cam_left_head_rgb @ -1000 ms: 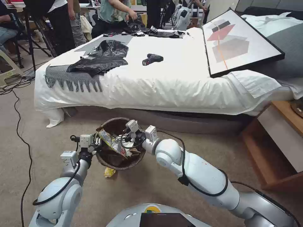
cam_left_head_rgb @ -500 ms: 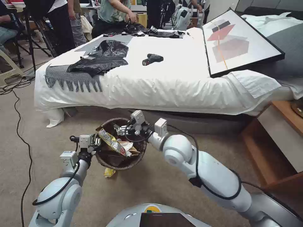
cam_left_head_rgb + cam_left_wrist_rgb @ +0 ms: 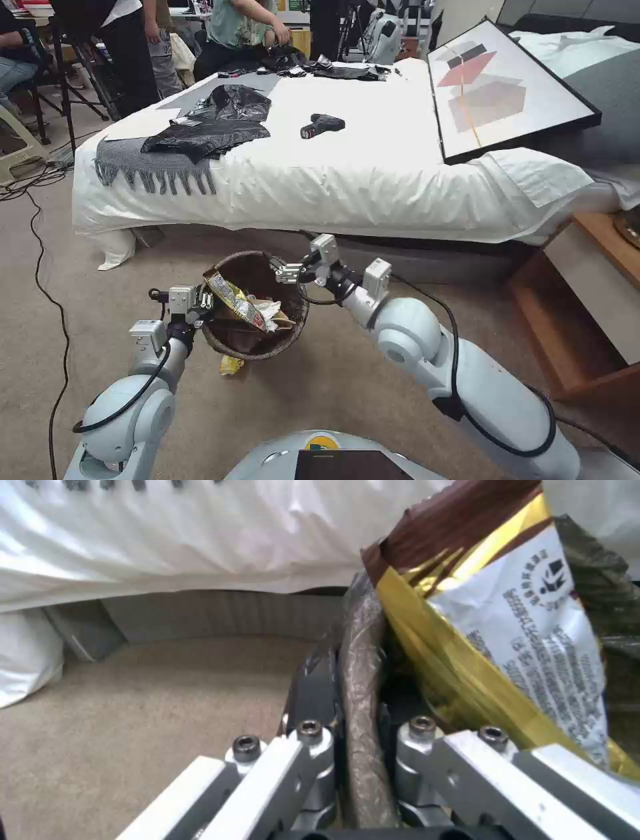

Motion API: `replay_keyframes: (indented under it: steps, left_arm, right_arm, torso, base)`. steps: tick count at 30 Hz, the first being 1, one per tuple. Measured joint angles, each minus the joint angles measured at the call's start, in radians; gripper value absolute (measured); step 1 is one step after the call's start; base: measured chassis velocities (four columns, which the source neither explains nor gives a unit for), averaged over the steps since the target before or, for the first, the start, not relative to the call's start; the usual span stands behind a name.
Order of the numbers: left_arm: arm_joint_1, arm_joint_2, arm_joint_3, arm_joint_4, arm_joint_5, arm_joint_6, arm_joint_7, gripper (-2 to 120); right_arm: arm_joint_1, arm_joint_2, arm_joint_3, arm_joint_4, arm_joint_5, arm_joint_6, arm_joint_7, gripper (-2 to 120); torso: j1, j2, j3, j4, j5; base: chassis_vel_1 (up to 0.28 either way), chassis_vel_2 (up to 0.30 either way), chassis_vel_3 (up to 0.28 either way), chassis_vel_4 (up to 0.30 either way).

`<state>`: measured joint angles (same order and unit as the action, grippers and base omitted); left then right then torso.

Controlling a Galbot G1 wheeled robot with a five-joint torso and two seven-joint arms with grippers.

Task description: Pick up the trash bin, then pick up the garbage from the floor and place it into the trash bin.

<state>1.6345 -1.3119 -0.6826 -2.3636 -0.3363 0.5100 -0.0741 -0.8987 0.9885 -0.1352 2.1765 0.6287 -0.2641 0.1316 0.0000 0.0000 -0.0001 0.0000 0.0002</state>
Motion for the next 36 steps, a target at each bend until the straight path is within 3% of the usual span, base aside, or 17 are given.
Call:
replay_keyframes:
  steps: [5, 12, 24, 36]
  left_arm:
    - [0.001, -0.001, -0.001, -0.005, -0.001, 0.0, 0.0, 5]
    - [0.004, 0.002, -0.006, -0.011, -0.005, 0.0, 0.0, 5]
    - [0.002, 0.004, -0.011, -0.011, -0.011, -0.001, 0.0, 5]
    - [0.001, 0.0, -0.006, -0.012, -0.012, -0.001, -0.002, 5]
  right_arm:
    - [-0.121, 0.001, 0.109, -0.033, -0.143, 0.137, -0.052, 100]
    - [-0.291, 0.042, 0.27, -0.015, -0.232, 0.189, -0.069, 100]
    - [-0.575, 0.264, 0.516, 0.011, -0.446, 0.28, -0.118, 100]
    - [-0.679, 0.42, 0.589, 0.042, -0.543, 0.315, -0.127, 100]
  torso:
    - [0.0, 0.0, 0.0, -0.0002, 0.0]
    - [0.0, 0.0, 0.0, -0.0001, -0.0001]
    - [0.0, 0.0, 0.0, -0.0001, -0.0001]
    - [0.0, 0.0, 0.0, 0.0, -0.0003]
  base:
    - [0.0, 0.0, 0.0, 0.0]
    - [0.0, 0.0, 0.0, 0.0]
    - [0.0, 0.0, 0.0, 0.0]
    - [0.0, 0.0, 0.0, 0.0]
